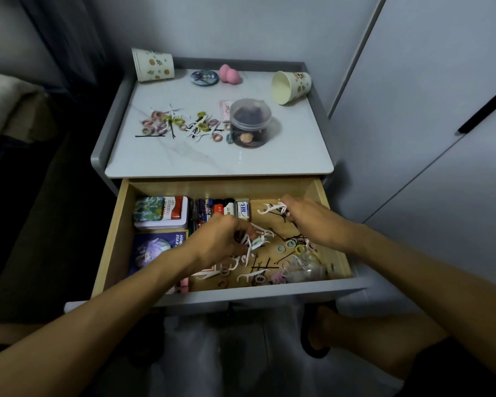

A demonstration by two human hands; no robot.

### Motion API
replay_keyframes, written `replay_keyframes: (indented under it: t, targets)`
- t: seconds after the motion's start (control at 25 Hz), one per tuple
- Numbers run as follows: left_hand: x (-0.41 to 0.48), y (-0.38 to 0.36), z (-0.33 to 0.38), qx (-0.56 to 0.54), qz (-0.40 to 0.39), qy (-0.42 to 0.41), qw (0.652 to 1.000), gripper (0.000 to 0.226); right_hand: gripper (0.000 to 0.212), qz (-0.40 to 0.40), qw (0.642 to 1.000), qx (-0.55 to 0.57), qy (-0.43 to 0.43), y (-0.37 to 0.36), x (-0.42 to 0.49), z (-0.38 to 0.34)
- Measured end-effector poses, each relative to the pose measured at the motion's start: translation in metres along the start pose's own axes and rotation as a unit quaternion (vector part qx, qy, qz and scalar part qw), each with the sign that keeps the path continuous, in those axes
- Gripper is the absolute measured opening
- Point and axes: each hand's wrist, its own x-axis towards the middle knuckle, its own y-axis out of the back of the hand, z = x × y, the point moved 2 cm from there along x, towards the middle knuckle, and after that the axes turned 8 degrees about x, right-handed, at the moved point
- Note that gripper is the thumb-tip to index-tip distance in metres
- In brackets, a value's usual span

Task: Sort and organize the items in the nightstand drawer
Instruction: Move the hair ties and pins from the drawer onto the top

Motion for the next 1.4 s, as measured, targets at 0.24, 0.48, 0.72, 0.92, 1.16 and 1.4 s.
replay_keyframes:
  t: [0.24,0.48,0.72,0.92,1.16,1.4]
  targets:
    - [-0.01,0.041,0.018,-0.03,0.073,0.028,0.997,0.026,0.031,0.049,0.992,0.103,-0.046,0.028,0.004,-0.011]
    - [-0.012,0.11,0.01,-0.091,0.173,0.074,0.978,0.019,0.015,0.068,0.983,0.165,-0.036,0.081,0.033,-0.056]
    - [0.009,0.167,-0.065,-0.305,0.238,0.238,0.891,0.017,0.011,0.021,0.993,0.11,-0.028,0.112,0.123,-0.107]
    - [0.026,0.181,-0.121,-0.286,0.25,0.312,0.871,0.015,0.007,-0.096,0.992,-0.084,-0.02,0.098,0.198,-0.124]
    - [0.032,0.178,-0.151,-0.222,0.27,0.323,0.879,0.032,0.019,-0.054,0.989,-0.134,0.037,0.085,0.22,-0.125]
    - [0.029,0.181,-0.151,-0.15,0.28,0.322,0.892,0.04,0.035,-0.005,0.998,-0.053,0.032,0.092,0.217,-0.117]
